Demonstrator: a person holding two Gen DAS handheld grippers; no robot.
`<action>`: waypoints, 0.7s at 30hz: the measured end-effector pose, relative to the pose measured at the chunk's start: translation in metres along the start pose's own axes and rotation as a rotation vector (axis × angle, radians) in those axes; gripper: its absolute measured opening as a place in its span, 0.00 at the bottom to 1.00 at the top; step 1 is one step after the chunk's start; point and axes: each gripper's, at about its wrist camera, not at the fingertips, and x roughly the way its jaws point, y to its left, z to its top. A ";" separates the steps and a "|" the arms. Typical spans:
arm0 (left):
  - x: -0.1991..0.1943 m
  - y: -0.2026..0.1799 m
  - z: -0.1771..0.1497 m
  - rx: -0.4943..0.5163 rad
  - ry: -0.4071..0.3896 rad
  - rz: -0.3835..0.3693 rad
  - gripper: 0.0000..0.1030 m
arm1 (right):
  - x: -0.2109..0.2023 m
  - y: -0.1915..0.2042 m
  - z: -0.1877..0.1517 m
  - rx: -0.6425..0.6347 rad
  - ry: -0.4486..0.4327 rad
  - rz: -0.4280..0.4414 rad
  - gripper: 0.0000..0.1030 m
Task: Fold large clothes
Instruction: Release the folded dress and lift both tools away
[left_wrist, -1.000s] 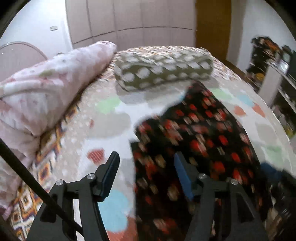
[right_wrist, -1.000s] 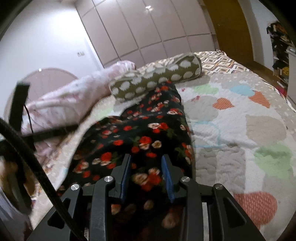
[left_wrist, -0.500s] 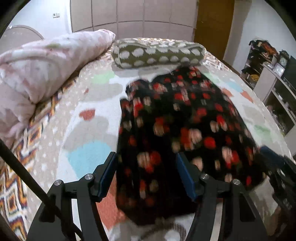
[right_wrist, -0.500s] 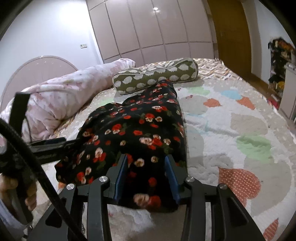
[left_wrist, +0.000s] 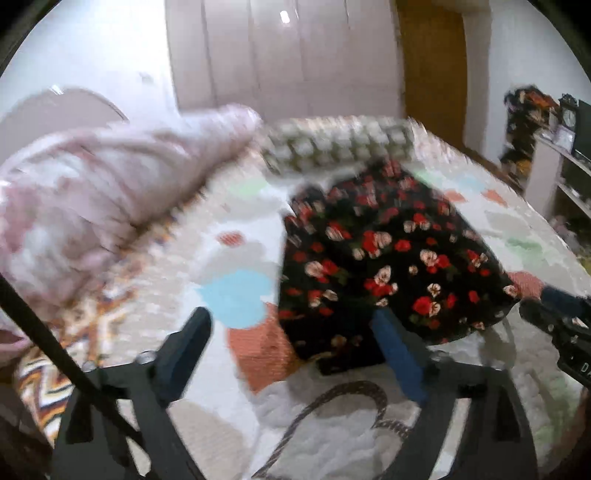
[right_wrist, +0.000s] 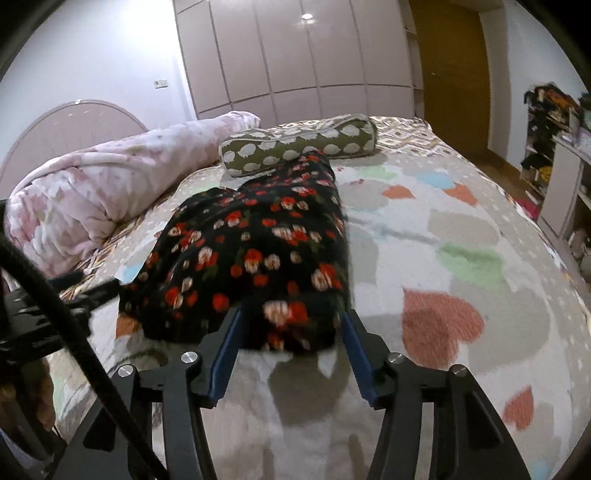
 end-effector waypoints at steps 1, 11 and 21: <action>-0.015 -0.001 -0.003 0.003 -0.042 0.022 0.99 | -0.004 -0.001 -0.004 0.008 0.001 -0.005 0.58; -0.109 -0.018 -0.027 0.006 -0.216 0.006 1.00 | -0.058 0.004 -0.042 0.048 -0.017 -0.053 0.66; -0.124 -0.025 -0.061 -0.037 -0.017 -0.105 1.00 | -0.075 0.010 -0.069 0.073 0.011 -0.115 0.71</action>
